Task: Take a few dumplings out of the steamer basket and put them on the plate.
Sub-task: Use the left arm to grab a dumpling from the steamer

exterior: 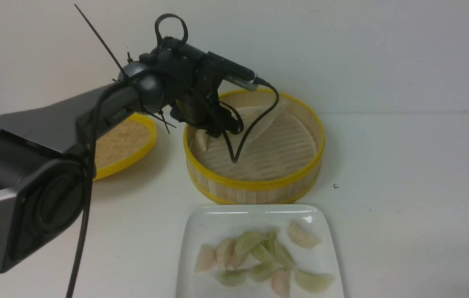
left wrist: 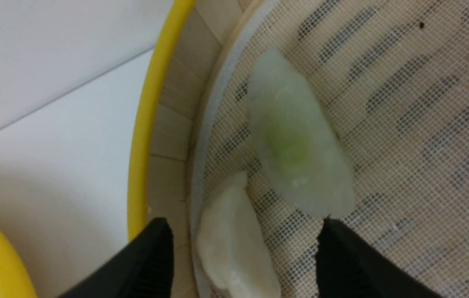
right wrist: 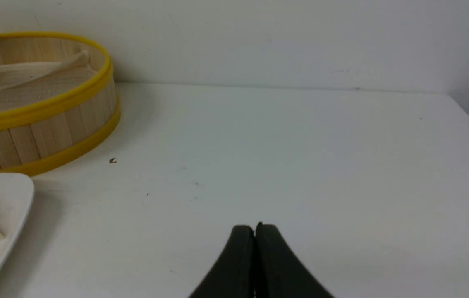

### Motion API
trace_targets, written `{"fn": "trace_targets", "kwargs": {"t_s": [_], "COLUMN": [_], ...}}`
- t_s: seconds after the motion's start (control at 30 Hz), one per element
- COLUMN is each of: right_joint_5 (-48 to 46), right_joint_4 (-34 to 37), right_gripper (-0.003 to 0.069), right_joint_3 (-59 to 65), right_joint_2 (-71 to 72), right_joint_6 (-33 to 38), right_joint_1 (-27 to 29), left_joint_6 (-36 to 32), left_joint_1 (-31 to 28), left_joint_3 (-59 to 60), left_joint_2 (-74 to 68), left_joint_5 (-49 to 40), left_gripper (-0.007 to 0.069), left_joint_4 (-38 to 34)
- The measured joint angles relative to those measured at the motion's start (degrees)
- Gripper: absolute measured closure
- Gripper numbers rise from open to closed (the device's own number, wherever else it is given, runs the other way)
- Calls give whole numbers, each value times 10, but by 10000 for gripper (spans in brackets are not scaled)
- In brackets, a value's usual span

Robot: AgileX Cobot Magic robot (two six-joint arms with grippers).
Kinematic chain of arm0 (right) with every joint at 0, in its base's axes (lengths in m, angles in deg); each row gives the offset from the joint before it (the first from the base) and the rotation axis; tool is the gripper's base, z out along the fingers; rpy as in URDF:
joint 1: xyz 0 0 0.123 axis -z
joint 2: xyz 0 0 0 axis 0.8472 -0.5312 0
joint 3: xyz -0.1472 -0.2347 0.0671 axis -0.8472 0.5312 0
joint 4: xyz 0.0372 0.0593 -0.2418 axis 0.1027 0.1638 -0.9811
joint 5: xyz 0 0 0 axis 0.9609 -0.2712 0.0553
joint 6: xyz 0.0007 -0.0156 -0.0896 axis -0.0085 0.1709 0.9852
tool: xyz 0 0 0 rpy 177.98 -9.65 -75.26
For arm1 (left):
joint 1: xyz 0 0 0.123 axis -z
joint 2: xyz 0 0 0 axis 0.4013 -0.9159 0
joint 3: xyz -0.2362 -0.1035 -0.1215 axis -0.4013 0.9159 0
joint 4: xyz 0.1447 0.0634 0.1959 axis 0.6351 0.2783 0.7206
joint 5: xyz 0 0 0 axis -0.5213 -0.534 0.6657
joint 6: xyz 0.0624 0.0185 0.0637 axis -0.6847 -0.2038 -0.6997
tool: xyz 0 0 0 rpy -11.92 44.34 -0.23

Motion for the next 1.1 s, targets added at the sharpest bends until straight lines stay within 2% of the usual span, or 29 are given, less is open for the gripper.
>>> {"fn": "trace_targets", "kwargs": {"t_s": [0.6,0.67,0.73,0.77,0.8,0.83,0.87,1.0,1.1], "right_joint_5": [0,0,0,0,0,0,0,0,0], "right_joint_4": [0,0,0,0,0,0,0,0,0], "right_gripper": [672,672,672,672,672,672,672,672,672], "right_joint_3": [0,0,0,0,0,0,0,0,0], "right_joint_2": [0,0,0,0,0,0,0,0,0], "right_joint_6": [0,0,0,0,0,0,0,0,0], "right_joint_1": [0,0,0,0,0,0,0,0,0], "left_joint_6": [11,12,12,11,7,-1,-8,-22,-25], "left_joint_1": [5,5,5,5,3,3,3,6,8], "left_joint_3": [-4,-4,-5,-6,-6,-7,-7,-6,-4], "left_joint_2": [-18,-18,-18,-18,-18,-18,-16,-1,11], "left_joint_5": [-15,-15,-15,-15,-16,-17,-19,-37,-49], "left_gripper": [206,232,326,336,382,471,521,584,587], "left_joint_4": [-5,-5,-8,-9,-10,-20,-26,-52,-57]}}
